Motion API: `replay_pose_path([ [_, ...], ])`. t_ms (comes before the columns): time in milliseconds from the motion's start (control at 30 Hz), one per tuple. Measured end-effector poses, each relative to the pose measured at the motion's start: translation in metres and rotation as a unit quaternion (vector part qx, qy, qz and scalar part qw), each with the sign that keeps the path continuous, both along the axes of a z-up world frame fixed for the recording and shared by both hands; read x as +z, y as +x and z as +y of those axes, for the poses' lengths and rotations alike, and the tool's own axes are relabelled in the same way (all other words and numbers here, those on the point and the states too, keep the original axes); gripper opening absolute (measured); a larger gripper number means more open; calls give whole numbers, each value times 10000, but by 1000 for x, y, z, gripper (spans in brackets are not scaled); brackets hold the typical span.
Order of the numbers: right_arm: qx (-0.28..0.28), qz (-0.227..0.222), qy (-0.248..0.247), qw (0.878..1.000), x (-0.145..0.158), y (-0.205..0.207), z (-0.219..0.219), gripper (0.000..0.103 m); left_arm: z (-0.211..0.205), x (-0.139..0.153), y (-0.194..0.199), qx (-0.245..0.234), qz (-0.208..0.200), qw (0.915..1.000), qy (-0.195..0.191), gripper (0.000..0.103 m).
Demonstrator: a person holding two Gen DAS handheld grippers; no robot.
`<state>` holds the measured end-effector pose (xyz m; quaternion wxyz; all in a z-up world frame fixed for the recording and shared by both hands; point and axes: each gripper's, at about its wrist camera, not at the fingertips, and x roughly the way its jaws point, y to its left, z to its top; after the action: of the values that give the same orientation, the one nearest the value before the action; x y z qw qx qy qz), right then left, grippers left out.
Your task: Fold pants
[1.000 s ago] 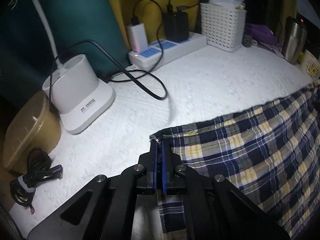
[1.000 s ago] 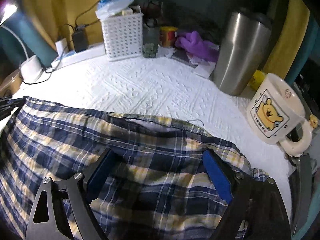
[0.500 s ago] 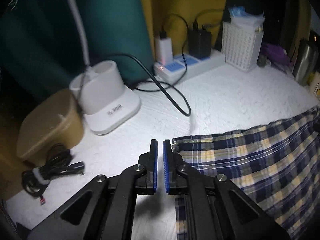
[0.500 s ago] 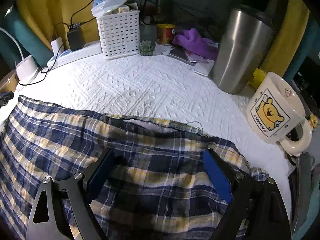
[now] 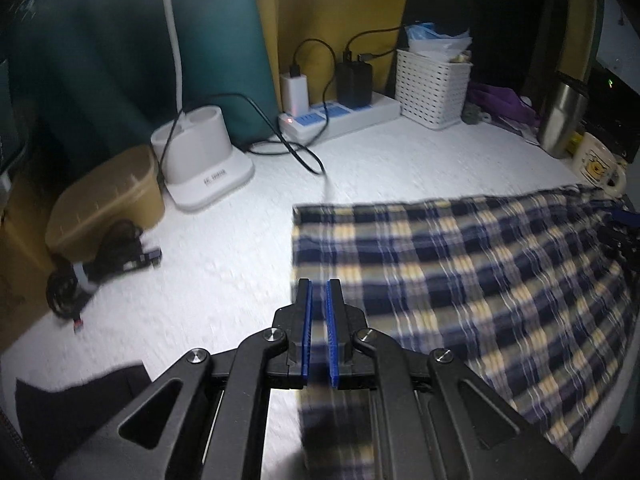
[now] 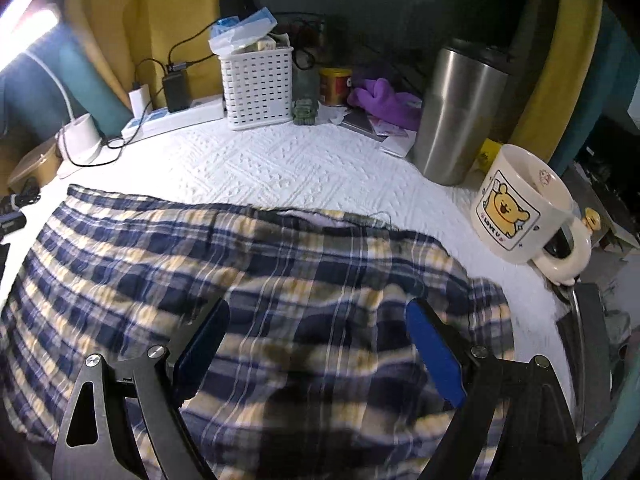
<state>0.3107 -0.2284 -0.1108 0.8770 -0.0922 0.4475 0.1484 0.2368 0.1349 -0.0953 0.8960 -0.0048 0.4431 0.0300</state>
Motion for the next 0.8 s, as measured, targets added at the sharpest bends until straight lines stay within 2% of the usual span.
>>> replay_pose_path([
  [300,54,3,108,9999,3,-33,-5,91,-32,-5,-38,-90,139,9992,-363,7],
  [600,244,182,30,9995,-15,-73,-9,91,-85,-15,-73,-407,344,9959,-726,7],
  [800,326,229,32,9992,-23,-92,-12,91,-111,-17,-92,-615,413,9945,-739,7],
])
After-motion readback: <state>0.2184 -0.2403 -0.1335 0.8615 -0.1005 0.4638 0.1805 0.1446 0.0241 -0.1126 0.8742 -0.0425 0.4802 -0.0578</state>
